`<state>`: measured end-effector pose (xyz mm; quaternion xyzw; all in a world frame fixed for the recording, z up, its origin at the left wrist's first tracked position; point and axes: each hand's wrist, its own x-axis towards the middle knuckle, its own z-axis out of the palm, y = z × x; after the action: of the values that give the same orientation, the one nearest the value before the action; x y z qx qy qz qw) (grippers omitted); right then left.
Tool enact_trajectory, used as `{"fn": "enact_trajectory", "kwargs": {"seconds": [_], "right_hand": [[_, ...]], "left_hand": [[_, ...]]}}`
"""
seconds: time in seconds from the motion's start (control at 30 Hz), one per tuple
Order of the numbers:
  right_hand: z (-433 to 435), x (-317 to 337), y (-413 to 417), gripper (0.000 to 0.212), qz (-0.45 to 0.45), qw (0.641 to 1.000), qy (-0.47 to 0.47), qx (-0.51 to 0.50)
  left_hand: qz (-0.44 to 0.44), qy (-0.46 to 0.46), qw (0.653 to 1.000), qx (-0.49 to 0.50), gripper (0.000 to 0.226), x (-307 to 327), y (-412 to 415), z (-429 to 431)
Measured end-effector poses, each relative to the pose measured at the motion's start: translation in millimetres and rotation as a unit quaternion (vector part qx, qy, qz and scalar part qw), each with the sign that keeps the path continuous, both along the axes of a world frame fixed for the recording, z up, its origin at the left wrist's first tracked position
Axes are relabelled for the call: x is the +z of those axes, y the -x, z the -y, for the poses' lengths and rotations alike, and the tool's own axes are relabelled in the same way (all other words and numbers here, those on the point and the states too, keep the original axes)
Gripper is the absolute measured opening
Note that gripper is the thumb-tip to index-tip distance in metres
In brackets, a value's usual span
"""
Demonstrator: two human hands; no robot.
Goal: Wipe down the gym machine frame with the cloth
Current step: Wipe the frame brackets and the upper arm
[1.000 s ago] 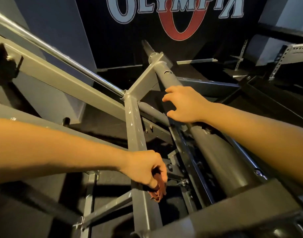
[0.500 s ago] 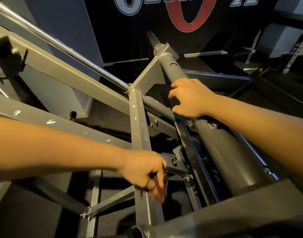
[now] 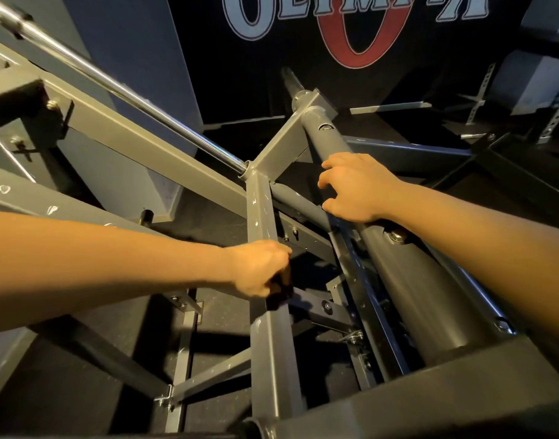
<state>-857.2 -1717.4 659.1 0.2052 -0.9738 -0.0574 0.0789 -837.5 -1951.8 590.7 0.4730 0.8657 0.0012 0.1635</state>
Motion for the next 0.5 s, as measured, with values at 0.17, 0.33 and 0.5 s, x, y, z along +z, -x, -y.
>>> {"fn": "enact_trajectory", "kwargs": {"seconds": [0.17, 0.33, 0.5], "right_hand": [[-1, 1, 1, 0.035, 0.001, 1.0, 0.009, 0.0], [0, 1, -1, 0.032, 0.0, 1.0, 0.013, 0.001], [2, 3, 2, 0.043, 0.021, 0.999, 0.021, -0.013]], "left_hand": [[0.061, 0.024, 0.986, -0.154, 0.006, -16, -42, -8], [-0.146, -0.047, 0.985, -0.084, 0.012, -17, 42, 15], [0.061, -0.021, 0.996, -0.065, 0.018, -22, -22, -6]]}}
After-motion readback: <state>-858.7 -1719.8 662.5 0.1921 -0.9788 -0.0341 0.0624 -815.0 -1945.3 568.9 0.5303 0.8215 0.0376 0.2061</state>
